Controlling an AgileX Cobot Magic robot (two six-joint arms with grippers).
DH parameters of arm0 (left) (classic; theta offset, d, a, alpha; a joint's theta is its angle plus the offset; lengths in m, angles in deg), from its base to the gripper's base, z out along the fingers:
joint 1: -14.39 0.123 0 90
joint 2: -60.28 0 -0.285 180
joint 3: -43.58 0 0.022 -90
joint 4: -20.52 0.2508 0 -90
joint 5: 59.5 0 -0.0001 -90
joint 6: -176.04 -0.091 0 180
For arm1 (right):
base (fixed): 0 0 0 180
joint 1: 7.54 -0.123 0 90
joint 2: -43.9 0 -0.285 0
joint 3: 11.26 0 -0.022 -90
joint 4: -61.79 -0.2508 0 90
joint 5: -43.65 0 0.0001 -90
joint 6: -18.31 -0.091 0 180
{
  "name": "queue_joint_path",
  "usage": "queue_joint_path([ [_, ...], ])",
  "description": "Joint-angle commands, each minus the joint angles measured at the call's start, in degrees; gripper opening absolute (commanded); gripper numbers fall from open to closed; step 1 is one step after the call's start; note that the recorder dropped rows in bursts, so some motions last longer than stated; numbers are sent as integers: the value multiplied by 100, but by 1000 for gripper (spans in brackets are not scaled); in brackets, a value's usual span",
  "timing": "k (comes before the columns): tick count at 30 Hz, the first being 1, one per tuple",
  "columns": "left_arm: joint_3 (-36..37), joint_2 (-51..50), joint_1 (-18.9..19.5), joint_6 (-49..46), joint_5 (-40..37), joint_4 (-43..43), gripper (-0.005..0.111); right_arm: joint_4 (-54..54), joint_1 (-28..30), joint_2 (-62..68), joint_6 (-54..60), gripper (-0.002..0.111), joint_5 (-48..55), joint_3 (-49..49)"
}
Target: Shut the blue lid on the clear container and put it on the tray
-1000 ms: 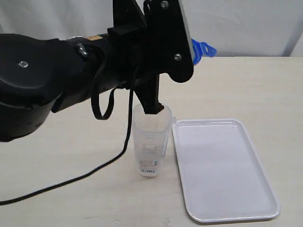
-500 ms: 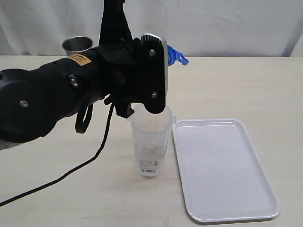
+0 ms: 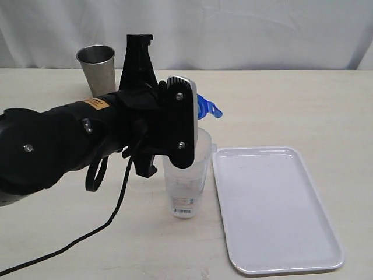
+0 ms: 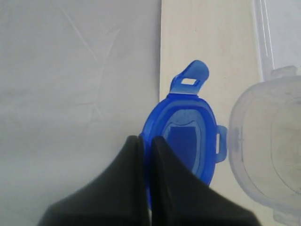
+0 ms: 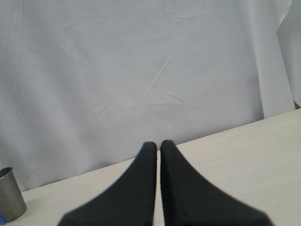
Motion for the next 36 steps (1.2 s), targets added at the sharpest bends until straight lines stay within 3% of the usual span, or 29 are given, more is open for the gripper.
queue_joint_path([
  [1,7,33,-249,-183,372,-151,0,36,-16,-27,63,4,-76,6],
  [5,7,33,-602,-183,880,-179,0,36,-16,-27,63,4,-76,6],
  [12,7,33,-639,-183,1696,-936,0,36,-16,-27,63,4,-76,6],
  [19,7,33,-957,-183,1490,-1022,0,36,-16,-27,63,4,-76,6],
  [36,7,33,-969,-183,1299,-1361,0,36,-16,-27,63,4,-44,6],
])
